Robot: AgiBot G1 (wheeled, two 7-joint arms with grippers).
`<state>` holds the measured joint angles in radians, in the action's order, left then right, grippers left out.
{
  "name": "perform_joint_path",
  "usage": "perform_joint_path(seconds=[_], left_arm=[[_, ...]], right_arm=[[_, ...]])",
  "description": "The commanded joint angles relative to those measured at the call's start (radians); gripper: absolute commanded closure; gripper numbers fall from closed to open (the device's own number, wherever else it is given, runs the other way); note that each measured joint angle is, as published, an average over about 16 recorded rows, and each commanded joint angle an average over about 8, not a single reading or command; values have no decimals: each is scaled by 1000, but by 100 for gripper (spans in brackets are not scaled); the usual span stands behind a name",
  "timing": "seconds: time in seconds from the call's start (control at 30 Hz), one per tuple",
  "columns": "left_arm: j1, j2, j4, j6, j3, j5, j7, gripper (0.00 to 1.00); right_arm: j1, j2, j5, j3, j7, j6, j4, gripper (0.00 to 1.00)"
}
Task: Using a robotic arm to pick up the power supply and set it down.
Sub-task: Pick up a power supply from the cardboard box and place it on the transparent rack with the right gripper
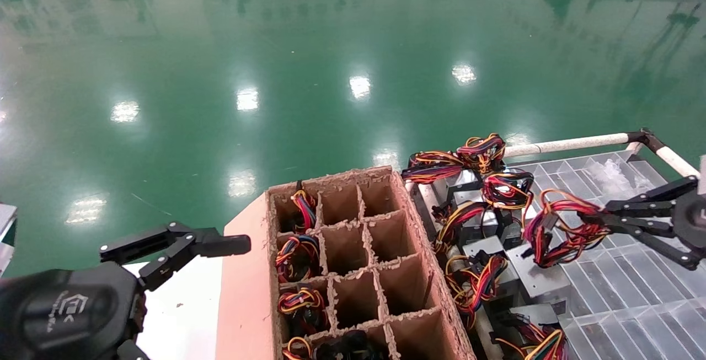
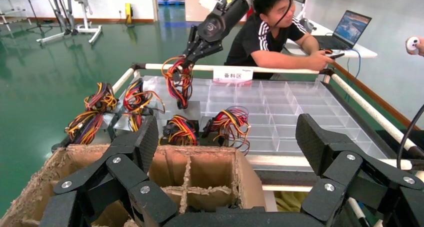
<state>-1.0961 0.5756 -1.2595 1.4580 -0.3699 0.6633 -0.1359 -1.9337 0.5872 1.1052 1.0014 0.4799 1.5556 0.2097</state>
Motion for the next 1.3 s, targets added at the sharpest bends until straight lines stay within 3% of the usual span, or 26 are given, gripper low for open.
perform_joint_path(seconds=[0.03,0.77,1.3], left_arm=[[0,0,0,0,0,0,0,0],[0,0,0,0,0,0,0,0],[0,0,0,0,0,0,0,0]], right_arm=[[4,-6,-9,-4,18,-1,-19,100],[120,-3,-172,-109,204,-43,-173,100],[170,82,-235,-151,232,-57,-198,100]])
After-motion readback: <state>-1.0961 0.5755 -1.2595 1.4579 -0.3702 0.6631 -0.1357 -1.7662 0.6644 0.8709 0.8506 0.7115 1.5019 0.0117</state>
